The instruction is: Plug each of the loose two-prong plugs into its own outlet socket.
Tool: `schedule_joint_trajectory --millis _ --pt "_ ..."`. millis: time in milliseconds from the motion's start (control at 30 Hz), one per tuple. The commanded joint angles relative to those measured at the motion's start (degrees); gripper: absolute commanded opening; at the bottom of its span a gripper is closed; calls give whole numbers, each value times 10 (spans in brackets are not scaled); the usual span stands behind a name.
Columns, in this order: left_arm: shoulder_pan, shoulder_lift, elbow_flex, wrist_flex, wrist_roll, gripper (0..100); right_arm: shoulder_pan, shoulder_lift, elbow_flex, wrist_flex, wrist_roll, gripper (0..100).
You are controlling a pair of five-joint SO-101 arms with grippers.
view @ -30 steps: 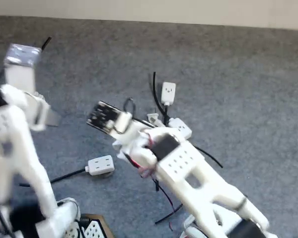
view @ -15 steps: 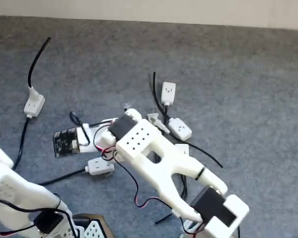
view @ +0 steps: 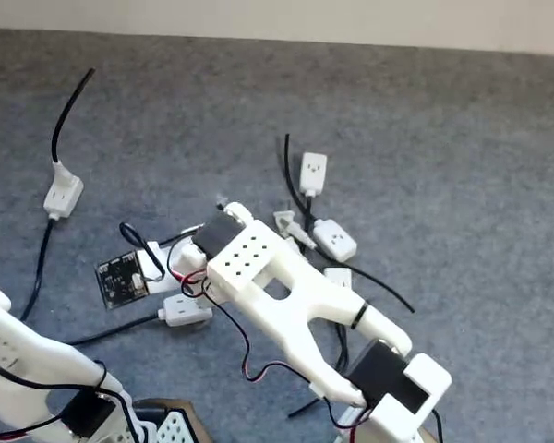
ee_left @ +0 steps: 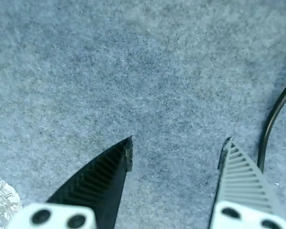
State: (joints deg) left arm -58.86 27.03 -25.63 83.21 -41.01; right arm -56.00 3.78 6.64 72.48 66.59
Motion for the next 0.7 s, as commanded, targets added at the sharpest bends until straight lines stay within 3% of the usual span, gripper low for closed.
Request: schedule_joint_trajectory --millis 0,433,667 --pt "-1 -7 -20 -3 -4 296 -11 7 -39 44 27 5" --pt "-1 -6 -18 -3 -4 296 -16 15 -64 49 26 5" --pt "-3 -6 -18 -3 -4 296 -22 136 -76 22 12 5"
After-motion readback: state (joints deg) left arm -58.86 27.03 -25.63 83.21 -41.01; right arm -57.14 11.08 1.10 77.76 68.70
